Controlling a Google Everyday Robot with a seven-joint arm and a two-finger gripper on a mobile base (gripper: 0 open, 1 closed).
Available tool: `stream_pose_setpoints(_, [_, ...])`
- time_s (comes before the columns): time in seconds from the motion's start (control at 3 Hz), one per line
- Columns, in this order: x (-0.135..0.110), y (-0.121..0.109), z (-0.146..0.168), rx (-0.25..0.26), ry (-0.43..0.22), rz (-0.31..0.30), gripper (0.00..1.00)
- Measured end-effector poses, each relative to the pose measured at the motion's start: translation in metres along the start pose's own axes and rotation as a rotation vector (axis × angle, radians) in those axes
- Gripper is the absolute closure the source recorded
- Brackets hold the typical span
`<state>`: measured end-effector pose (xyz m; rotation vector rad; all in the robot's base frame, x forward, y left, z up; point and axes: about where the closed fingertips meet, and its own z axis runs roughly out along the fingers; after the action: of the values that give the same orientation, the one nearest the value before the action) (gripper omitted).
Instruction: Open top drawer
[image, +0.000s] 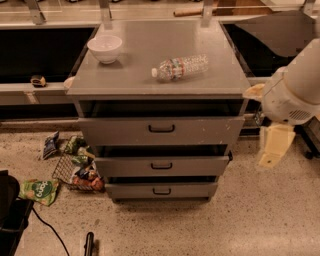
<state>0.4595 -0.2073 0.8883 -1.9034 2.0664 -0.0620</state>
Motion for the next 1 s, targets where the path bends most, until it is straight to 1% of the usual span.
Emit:
stream_pose_setpoints(0.33, [-0.001, 0.0, 0.063, -0.07, -0.076, -0.066, 0.0])
stream_pose_setpoints(0.67, [-0.001, 0.0, 0.064, -0.07, -0.076, -0.066, 0.0])
stream_pose_setpoints(1.0, [-0.002, -0.004, 0.074, -0.065, -0.083, -0.085, 0.0])
